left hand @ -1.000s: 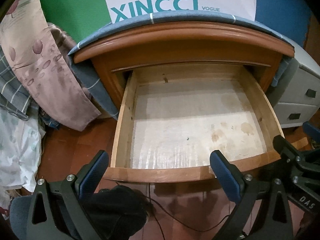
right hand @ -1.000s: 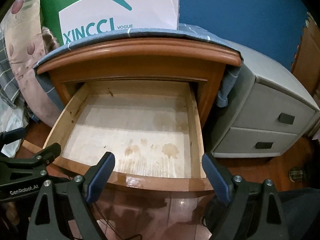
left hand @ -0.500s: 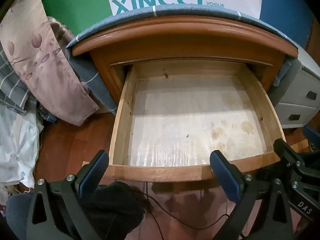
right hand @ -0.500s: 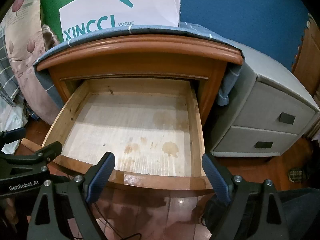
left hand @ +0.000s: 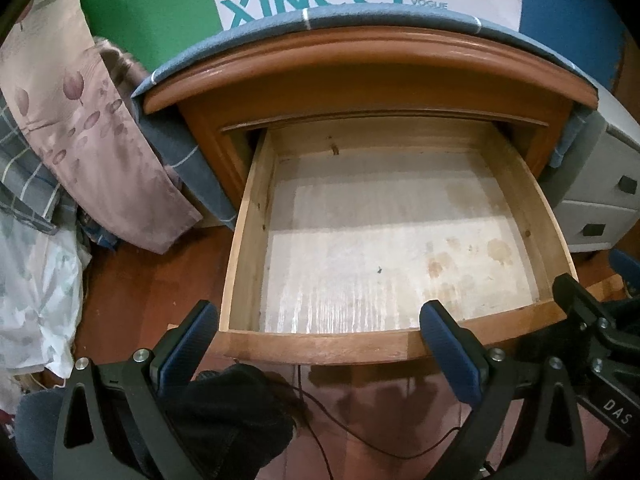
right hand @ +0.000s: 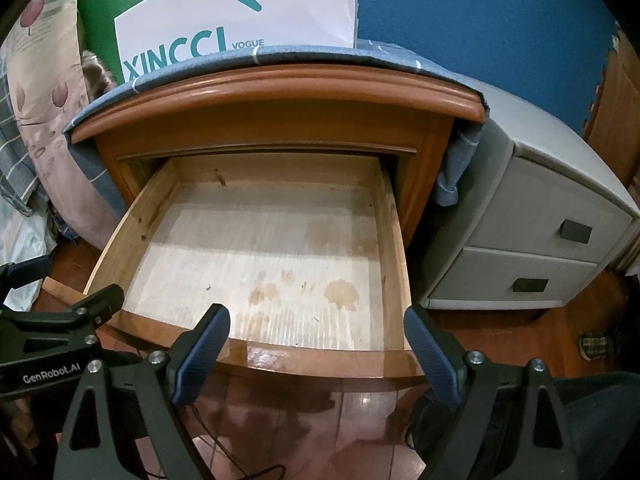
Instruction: Take underwear out of drawer
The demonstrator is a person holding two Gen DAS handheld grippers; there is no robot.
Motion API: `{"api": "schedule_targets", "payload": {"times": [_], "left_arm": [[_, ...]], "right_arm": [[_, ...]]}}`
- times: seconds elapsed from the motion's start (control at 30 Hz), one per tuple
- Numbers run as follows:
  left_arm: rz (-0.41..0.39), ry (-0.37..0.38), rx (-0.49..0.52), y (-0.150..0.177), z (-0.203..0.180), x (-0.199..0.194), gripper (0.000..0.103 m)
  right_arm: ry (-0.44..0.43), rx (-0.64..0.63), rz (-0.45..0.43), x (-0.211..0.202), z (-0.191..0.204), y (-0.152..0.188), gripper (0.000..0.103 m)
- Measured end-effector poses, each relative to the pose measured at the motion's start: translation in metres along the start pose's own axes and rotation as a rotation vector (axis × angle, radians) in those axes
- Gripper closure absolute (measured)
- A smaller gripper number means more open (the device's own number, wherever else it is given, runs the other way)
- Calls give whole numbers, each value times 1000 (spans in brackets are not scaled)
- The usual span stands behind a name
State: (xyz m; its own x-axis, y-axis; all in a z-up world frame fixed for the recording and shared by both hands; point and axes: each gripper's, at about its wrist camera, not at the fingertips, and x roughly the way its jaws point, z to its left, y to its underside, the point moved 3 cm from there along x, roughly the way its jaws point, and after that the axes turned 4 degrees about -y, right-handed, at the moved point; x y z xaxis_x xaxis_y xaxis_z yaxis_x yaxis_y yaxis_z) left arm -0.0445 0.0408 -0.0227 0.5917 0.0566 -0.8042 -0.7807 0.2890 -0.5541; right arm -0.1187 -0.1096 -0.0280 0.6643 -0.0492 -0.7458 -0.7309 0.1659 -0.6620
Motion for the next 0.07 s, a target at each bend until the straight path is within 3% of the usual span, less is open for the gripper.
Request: {"api": "schedule_targets", "payload": {"times": [0.07], "left_arm": [[0, -3, -6, -1, 1, 0, 2]], "right_arm": [[1, 1, 1, 0, 0, 0, 12]]}}
